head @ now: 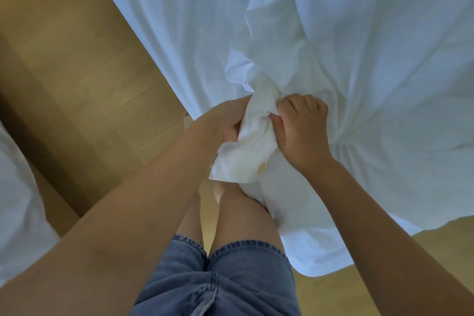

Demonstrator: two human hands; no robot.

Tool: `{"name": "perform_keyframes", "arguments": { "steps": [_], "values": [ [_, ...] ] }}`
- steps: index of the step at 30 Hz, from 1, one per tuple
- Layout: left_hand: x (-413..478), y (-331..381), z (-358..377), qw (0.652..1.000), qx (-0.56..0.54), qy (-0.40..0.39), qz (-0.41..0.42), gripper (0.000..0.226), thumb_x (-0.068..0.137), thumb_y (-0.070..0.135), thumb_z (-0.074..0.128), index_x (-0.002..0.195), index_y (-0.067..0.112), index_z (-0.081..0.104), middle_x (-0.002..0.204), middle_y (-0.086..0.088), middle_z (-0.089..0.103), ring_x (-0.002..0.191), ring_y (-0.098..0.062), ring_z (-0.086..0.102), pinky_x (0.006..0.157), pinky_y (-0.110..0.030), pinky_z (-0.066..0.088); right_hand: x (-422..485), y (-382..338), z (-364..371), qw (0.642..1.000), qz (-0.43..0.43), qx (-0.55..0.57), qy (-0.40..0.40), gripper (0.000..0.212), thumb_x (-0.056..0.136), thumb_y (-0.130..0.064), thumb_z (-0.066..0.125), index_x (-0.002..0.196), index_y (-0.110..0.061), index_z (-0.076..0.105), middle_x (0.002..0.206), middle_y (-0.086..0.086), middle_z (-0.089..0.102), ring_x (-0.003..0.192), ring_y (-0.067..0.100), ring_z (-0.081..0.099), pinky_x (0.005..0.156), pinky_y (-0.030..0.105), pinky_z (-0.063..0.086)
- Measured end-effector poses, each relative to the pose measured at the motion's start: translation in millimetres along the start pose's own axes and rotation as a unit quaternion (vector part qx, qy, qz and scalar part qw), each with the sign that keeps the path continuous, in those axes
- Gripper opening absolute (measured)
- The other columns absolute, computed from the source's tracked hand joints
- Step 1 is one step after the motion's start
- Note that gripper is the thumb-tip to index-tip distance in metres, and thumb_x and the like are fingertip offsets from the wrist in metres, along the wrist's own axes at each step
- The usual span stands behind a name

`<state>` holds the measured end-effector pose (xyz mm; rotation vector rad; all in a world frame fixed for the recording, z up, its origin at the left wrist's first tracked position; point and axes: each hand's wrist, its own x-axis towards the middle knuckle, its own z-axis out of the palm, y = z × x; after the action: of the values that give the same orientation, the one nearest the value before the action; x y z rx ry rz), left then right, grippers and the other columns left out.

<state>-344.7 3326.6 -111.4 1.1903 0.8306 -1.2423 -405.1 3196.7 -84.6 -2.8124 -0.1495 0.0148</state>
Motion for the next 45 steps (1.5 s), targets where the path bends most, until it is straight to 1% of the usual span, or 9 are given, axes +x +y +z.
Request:
{"name": "perform_keyframes", "arguments": {
  "steps": [4, 11, 17, 21, 27, 31, 34, 38, 45],
  "values": [
    [-1, 9, 1, 0.999, -0.013, 0.000, -0.031, 0.018, 0.090, 0.009, 0.056, 0.074, 0.006, 0.062, 0.057, -0.003, 0.066, 0.065, -0.016, 0.062, 0.062, -0.024, 0.053, -4, 0, -10, 0.999, -0.006, 0.041, 0.004, 0.021, 0.086, -0.012, 0.049, 0.072, 0.000, 0.058, 0.073, 0.015, 0.058, 0.067, 0.031, 0.055, 0.072, 0.036, 0.030],
    [-1, 11, 1, 0.987, -0.139, 0.079, 0.025, 0.023, 0.099, 0.016, 0.047, 0.108, 0.000, 0.061, 0.092, -0.010, 0.067, 0.092, -0.024, 0.064, 0.082, -0.034, 0.054, -13, -2, -24, 0.995, 0.008, 0.101, -0.027, 0.019, 0.085, -0.007, 0.053, 0.068, 0.000, 0.055, 0.068, 0.015, 0.053, 0.065, 0.030, 0.049, 0.071, 0.034, 0.030],
    [4, 29, 13, 0.965, -0.081, 0.192, 0.162, 0.027, 0.092, 0.003, 0.041, 0.069, 0.011, 0.053, 0.064, -0.001, 0.052, 0.063, -0.018, 0.049, 0.057, -0.018, 0.043, -14, -14, -35, 0.955, 0.073, 0.256, -0.132, 0.019, 0.083, -0.010, 0.053, 0.066, -0.006, 0.046, 0.064, 0.002, 0.037, 0.063, 0.019, 0.036, 0.068, 0.032, 0.027],
    [3, 39, 33, 0.941, 0.030, 0.190, 0.279, 0.028, 0.094, 0.004, 0.037, 0.069, 0.017, 0.040, 0.072, 0.001, 0.044, 0.078, -0.019, 0.040, 0.074, -0.033, 0.038, -6, -11, -40, 0.932, 0.106, 0.318, -0.134, 0.022, 0.086, -0.016, 0.049, 0.070, -0.001, 0.045, 0.063, -0.006, 0.031, 0.060, 0.010, 0.031, 0.061, 0.028, 0.028],
    [-18, 2, 17, 0.966, -0.019, 0.171, 0.191, 0.016, 0.090, 0.026, 0.052, 0.080, 0.024, 0.064, 0.076, 0.009, 0.064, 0.074, -0.011, 0.060, 0.076, -0.031, 0.050, -11, 2, -36, 0.916, 0.179, 0.334, -0.132, 0.018, 0.091, -0.008, 0.059, 0.077, -0.005, 0.048, 0.068, -0.007, 0.039, 0.064, 0.008, 0.038, 0.061, 0.012, 0.030],
    [-29, -35, 0, 0.994, -0.007, 0.083, 0.077, 0.028, 0.081, 0.031, 0.064, 0.107, 0.022, 0.066, 0.098, 0.001, 0.069, 0.085, -0.017, 0.066, 0.069, -0.031, 0.053, -9, 4, -27, 0.899, 0.213, 0.350, -0.151, 0.019, 0.090, -0.015, 0.062, 0.078, -0.006, 0.050, 0.068, -0.004, 0.045, 0.064, 0.007, 0.042, 0.061, 0.012, 0.033],
    [-31, -32, -5, 0.998, -0.065, -0.024, 0.012, 0.021, 0.080, 0.028, 0.067, 0.092, 0.013, 0.073, 0.085, -0.003, 0.072, 0.072, -0.017, 0.069, 0.063, -0.026, 0.054, -8, 8, -27, 0.896, 0.220, 0.360, -0.135, 0.022, 0.091, -0.013, 0.059, 0.073, -0.005, 0.049, 0.063, -0.006, 0.041, 0.058, 0.003, 0.039, 0.057, 0.010, 0.033],
    [-24, -15, 2, 0.991, -0.079, -0.106, 0.026, 0.031, 0.080, 0.027, 0.066, 0.104, 0.007, 0.068, 0.096, -0.007, 0.073, 0.086, -0.019, 0.070, 0.074, -0.028, 0.055, -5, 15, -26, 0.897, 0.245, 0.356, -0.097, 0.029, 0.092, -0.011, 0.055, 0.068, -0.015, 0.040, 0.068, -0.007, 0.039, 0.059, -0.002, 0.040, 0.060, 0.009, 0.035],
    [-12, -3, 17, 0.996, 0.014, -0.077, 0.047, 0.033, 0.085, 0.027, 0.069, 0.109, 0.005, 0.065, 0.096, -0.010, 0.073, 0.088, -0.023, 0.071, 0.072, -0.031, 0.056, -15, 16, -14, 0.929, 0.236, 0.275, -0.071, 0.023, 0.085, -0.013, 0.065, 0.075, -0.013, 0.044, 0.082, -0.011, 0.034, 0.077, 0.009, 0.038, 0.068, 0.005, 0.033]
  ]
}}
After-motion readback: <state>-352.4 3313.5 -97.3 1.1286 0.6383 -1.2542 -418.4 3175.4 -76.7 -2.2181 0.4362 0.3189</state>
